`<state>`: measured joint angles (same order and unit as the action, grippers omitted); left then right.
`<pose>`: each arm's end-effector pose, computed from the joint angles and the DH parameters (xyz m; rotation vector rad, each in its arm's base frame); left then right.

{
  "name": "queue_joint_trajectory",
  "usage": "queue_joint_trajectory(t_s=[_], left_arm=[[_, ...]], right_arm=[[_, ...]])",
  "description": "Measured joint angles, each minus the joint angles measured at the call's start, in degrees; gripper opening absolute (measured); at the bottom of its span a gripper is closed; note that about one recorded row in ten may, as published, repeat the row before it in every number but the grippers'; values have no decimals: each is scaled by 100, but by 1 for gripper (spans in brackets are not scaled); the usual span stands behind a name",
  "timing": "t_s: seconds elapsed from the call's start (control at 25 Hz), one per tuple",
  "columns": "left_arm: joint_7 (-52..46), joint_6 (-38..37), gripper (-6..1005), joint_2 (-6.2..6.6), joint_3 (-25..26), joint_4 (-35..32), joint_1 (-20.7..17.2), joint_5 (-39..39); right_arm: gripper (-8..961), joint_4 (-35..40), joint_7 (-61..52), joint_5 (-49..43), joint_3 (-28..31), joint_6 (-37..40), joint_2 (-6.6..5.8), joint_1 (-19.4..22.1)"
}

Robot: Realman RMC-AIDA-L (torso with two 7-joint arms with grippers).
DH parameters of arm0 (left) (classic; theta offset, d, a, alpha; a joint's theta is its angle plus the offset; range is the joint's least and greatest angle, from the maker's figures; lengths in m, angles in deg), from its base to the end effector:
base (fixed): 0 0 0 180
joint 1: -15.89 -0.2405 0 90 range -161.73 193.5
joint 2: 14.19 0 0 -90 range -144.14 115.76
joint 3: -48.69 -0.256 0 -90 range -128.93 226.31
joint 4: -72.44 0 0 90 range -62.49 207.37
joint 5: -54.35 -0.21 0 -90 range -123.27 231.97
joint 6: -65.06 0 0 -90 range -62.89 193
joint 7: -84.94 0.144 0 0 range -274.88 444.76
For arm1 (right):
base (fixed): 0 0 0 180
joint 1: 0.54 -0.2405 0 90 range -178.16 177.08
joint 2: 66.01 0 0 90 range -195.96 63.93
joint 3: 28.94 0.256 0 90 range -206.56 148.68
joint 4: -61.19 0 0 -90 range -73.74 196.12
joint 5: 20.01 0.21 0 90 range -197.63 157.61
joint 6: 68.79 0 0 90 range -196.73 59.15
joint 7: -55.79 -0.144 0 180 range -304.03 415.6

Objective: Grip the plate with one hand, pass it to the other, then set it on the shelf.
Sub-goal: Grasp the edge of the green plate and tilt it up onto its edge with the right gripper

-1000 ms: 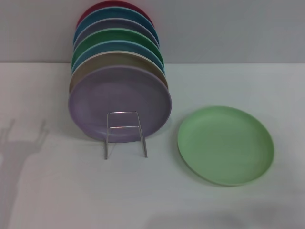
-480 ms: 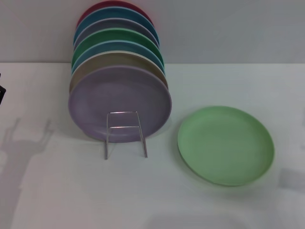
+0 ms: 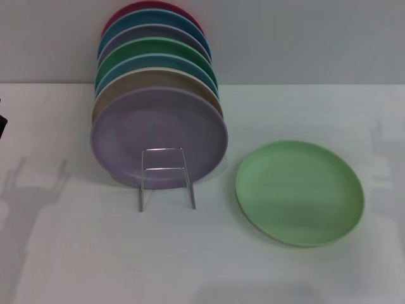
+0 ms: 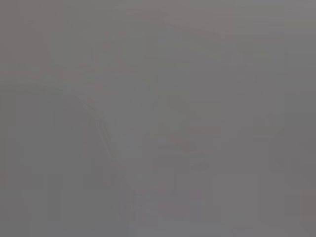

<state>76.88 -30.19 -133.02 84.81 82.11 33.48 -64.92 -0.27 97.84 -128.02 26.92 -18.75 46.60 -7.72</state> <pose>-0.3132 0.2685 0.0215 -1.4102 -0.2702 -0.9708 0.2756 0.3294 0.0321 -1.3260 0.5134 0.5209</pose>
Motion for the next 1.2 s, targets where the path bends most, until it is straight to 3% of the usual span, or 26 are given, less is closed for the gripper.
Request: queue_joint_trajectory(t_s=[0.08, 0.2, 0.4, 0.52, 0.64, 0.72, 0.84, 0.96, 1.2], left_arm=[[-13, 7, 829, 7, 0, -1, 1, 1], [-16, 12, 829, 7, 0, 0, 8, 0], [-35, 15, 829, 9, 0, 9, 32, 0], [-37, 15, 829, 9, 0, 10, 57, 0], [-32, 16, 829, 9, 0, 9, 77, -1], [-17, 16, 829, 9, 0, 8, 109, 3], [-7, 15, 829, 9, 0, 9, 132, 0], [-33, 15, 829, 9, 0, 9, 161, -1], [-31, 17, 829, -1, 0, 9, 267, 1]], right_arm=[[554, -508, -8, -113, 399, -1011, -63, 161], [554, -1173, 11, -318, 1124, -2566, 11, 436], [555, -2046, 30, -532, 2714, -5195, 431, 807], [555, -2280, 33, -667, 3763, -6946, 613, 733], [555, -2278, -1, -711, 4611, -8510, 602, 441], [555, -2067, -32, -723, 5506, -9742, 608, 46], [554, -1871, -36, -742, 6030, -10412, 601, -218], [553, -1598, -115, -1016, 6478, -11066, 518, -584], [548, -1238, -814, -2482, 6670, -11829, 337, -1470]])
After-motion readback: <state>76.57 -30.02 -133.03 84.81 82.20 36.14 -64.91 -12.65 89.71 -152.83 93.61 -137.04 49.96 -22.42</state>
